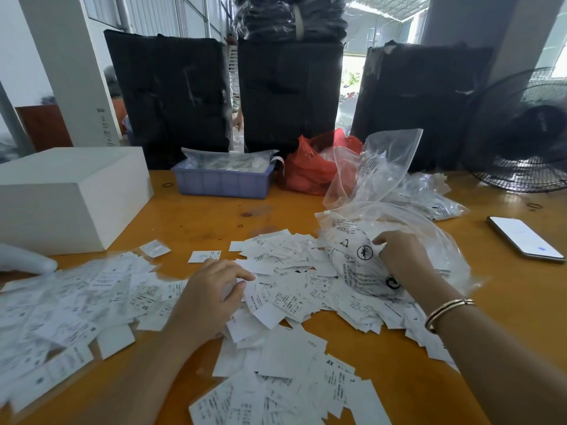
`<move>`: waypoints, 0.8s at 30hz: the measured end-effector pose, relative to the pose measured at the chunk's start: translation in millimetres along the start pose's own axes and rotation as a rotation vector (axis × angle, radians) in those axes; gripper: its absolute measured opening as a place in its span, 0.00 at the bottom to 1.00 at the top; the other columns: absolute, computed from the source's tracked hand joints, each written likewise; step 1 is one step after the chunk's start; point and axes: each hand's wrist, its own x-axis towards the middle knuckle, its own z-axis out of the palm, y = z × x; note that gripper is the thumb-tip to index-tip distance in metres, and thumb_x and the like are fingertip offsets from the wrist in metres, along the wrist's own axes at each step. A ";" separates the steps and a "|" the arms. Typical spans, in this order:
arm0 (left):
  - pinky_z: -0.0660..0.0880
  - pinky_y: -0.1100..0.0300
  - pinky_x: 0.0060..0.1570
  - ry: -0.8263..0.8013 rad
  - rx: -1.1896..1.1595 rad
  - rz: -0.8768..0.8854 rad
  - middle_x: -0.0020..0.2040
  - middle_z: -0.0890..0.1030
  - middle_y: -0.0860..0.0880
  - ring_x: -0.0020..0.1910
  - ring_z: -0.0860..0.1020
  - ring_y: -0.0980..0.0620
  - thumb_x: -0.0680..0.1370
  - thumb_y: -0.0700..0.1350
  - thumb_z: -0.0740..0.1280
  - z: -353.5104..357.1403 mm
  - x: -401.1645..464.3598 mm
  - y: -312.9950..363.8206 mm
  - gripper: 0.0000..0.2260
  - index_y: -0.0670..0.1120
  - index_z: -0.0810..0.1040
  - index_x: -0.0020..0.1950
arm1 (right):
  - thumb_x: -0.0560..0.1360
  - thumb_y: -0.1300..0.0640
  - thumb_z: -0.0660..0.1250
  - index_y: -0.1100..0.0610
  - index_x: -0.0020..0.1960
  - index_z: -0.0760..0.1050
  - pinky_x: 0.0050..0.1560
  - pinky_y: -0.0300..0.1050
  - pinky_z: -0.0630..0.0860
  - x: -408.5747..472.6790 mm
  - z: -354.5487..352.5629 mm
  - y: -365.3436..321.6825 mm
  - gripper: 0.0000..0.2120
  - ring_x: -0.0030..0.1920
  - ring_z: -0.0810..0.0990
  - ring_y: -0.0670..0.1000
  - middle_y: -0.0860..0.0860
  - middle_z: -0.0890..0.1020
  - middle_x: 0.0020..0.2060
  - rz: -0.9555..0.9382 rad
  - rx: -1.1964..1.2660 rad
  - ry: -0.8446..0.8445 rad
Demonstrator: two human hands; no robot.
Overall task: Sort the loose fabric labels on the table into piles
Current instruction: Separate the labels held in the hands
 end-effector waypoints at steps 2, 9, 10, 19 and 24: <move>0.65 0.65 0.53 0.007 -0.004 0.007 0.47 0.77 0.59 0.51 0.73 0.57 0.75 0.37 0.68 -1.0 0.2 1.1 0.07 0.48 0.82 0.48 | 0.74 0.66 0.62 0.54 0.59 0.79 0.38 0.44 0.73 -3.0 -2.1 1.5 0.16 0.44 0.79 0.55 0.56 0.80 0.56 -0.031 0.058 0.094; 0.64 0.72 0.51 0.040 -0.112 -0.047 0.48 0.70 0.71 0.53 0.67 0.75 0.76 0.39 0.68 -0.3 1.5 6.8 0.08 0.52 0.81 0.50 | 0.76 0.63 0.66 0.54 0.54 0.81 0.43 0.27 0.69 -32.3 -15.1 -38.1 0.10 0.43 0.78 0.43 0.45 0.83 0.45 -0.403 0.425 0.355; 0.64 0.71 0.51 0.038 -0.123 -0.054 0.48 0.69 0.72 0.53 0.66 0.77 0.76 0.39 0.68 0.0 1.5 7.2 0.09 0.53 0.80 0.50 | 0.76 0.64 0.66 0.54 0.54 0.81 0.44 0.25 0.70 -39.9 -13.4 -48.3 0.10 0.43 0.78 0.40 0.44 0.82 0.45 -0.449 0.477 0.326; 0.70 0.73 0.42 0.018 -0.518 -0.293 0.50 0.79 0.62 0.50 0.75 0.67 0.74 0.61 0.60 -5.1 4.7 12.3 0.13 0.60 0.75 0.55 | 0.74 0.69 0.66 0.50 0.49 0.78 0.39 0.34 0.77 -95.8 29.6 -105.8 0.14 0.36 0.81 0.43 0.46 0.84 0.36 -0.272 1.134 -0.440; 0.74 0.71 0.40 0.013 -0.545 -0.321 0.42 0.82 0.56 0.43 0.79 0.61 0.75 0.53 0.69 -0.2 5.9 11.6 0.04 0.57 0.79 0.49 | 0.73 0.70 0.66 0.51 0.48 0.79 0.40 0.33 0.76 -98.2 43.2 -107.3 0.14 0.37 0.81 0.42 0.47 0.84 0.35 -0.207 1.149 -0.472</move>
